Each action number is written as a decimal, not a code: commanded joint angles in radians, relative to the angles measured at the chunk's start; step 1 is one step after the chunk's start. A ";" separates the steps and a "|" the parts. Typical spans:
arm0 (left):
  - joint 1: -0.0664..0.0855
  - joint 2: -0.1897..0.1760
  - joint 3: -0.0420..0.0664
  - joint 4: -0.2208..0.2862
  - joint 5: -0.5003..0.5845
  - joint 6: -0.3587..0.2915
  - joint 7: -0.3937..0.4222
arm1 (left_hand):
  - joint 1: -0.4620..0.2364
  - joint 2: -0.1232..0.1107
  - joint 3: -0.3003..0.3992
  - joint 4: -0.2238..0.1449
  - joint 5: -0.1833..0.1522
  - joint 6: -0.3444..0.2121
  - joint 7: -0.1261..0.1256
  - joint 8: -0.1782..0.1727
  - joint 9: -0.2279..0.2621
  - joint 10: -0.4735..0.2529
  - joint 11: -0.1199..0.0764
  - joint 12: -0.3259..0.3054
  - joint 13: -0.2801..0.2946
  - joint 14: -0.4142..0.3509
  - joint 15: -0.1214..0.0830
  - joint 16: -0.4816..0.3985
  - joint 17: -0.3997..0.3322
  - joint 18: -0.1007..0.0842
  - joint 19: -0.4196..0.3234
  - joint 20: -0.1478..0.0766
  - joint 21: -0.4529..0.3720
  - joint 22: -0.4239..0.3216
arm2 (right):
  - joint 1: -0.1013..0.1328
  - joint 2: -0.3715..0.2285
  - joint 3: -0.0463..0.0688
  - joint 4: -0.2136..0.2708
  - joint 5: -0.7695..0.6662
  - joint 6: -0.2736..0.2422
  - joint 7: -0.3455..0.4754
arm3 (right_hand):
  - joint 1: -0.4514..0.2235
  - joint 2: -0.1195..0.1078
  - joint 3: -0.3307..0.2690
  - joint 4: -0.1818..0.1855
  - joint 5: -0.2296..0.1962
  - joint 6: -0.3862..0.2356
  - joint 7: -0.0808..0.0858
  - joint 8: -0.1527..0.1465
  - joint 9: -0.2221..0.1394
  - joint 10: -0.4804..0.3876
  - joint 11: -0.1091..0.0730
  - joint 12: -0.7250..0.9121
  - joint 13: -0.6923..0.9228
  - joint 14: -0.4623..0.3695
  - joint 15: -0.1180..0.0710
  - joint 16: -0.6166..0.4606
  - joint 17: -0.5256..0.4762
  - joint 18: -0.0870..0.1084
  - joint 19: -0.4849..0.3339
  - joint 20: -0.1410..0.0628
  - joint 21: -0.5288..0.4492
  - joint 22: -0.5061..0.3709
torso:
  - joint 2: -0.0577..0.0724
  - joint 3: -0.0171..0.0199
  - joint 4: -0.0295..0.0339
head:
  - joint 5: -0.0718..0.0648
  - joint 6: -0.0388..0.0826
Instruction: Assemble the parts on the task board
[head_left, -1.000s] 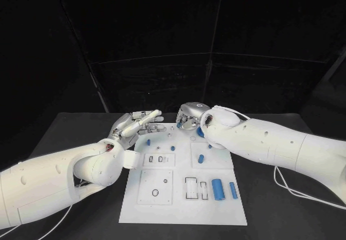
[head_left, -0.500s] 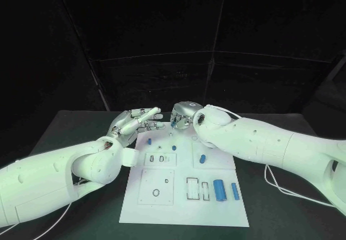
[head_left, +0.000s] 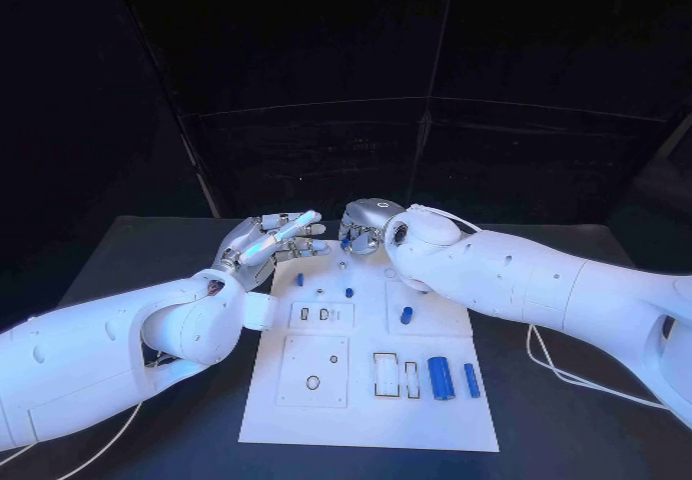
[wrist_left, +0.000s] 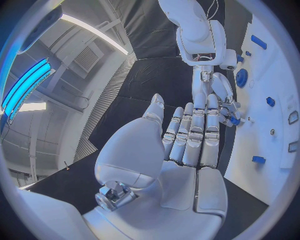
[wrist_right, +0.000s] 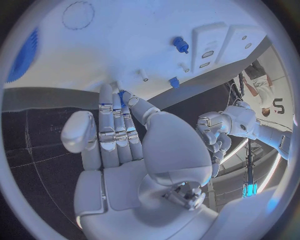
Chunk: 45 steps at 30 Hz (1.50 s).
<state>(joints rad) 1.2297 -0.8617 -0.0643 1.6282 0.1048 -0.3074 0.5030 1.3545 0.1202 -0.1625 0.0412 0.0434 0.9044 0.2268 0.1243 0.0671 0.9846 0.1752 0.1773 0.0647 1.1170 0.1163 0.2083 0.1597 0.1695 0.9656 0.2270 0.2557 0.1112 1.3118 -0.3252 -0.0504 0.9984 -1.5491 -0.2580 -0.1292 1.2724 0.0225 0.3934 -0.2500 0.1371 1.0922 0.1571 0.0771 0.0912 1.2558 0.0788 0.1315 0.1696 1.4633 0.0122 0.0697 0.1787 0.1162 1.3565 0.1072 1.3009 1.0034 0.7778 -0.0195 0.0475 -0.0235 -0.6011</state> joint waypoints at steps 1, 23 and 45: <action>0.002 -0.001 0.001 0.001 -0.005 0.008 0.010 | 0.006 0.006 0.001 -0.005 0.005 0.002 0.005 -0.007 -0.001 0.005 -0.001 -0.004 -0.001 0.004 0.004 -0.002 0.001 0.013 0.007 0.002 -0.007 -0.002 | -0.003 -0.005 -0.003 0.007 -0.023 0.036 -0.017 | -0.001 -0.007 0.002 0.004 -0.006 0.001 0.000 0.005 0.001 -0.006 0.000 -0.006 0.001 0.003 -0.002 -0.002 0.001 -0.012 0.001 0.005 0.003 0.001 | 0.000 0.0003 -0.0004 | 0.002 0.000; 0.003 -0.001 0.001 -0.006 -0.005 0.010 0.009 | 0.006 0.006 0.001 -0.005 0.005 0.002 0.005 -0.007 -0.001 0.005 -0.001 -0.004 -0.001 0.004 0.004 -0.002 0.001 0.013 0.007 0.002 -0.007 -0.002 | -0.003 -0.042 -0.003 0.050 -0.056 0.005 -0.057 | -0.009 -0.020 0.002 0.012 -0.006 0.003 -0.001 0.004 0.003 -0.004 0.000 -0.004 0.007 0.004 -0.001 -0.002 0.003 -0.012 -0.001 0.007 0.005 0.002 | 0.000 0.0003 -0.0008 | 0.004 -0.004; 0.003 0.002 0.001 -0.013 -0.005 0.012 0.008 | 0.006 0.006 0.001 -0.005 0.005 0.002 0.005 -0.007 -0.001 0.005 -0.001 -0.004 -0.001 0.004 0.004 -0.002 0.001 0.013 0.007 0.002 -0.007 -0.002 | -0.003 -0.042 -0.003 0.072 -0.049 -0.004 -0.035 | -0.016 -0.032 0.002 0.019 -0.009 -0.002 0.000 0.000 0.003 -0.008 0.001 -0.006 0.011 0.004 -0.001 -0.001 0.004 -0.011 -0.003 0.007 0.005 0.001 | 0.001 0.0002 0.0000 | 0.005 -0.006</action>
<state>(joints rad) 1.2306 -0.8612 -0.0643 1.6152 0.1048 -0.3071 0.5030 1.3545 0.1202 -0.1625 0.0413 0.0434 0.9042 0.2266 0.1244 0.0672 0.9846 0.1752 0.1773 0.0648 1.1170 0.1163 0.2083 0.1602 0.1695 0.9655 0.2271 0.2557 0.1107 1.3087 -0.3694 -0.0523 1.0675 -1.5960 -0.2575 -0.1749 1.2546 0.0002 0.3955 -0.2381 0.1335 1.0890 0.1572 0.0812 0.0940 1.2558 0.0788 0.1314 0.1788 1.4633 0.0122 0.0698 0.1817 0.1164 1.3564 0.1072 1.3009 1.0047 0.7785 -0.0196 0.0476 -0.0188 -0.6071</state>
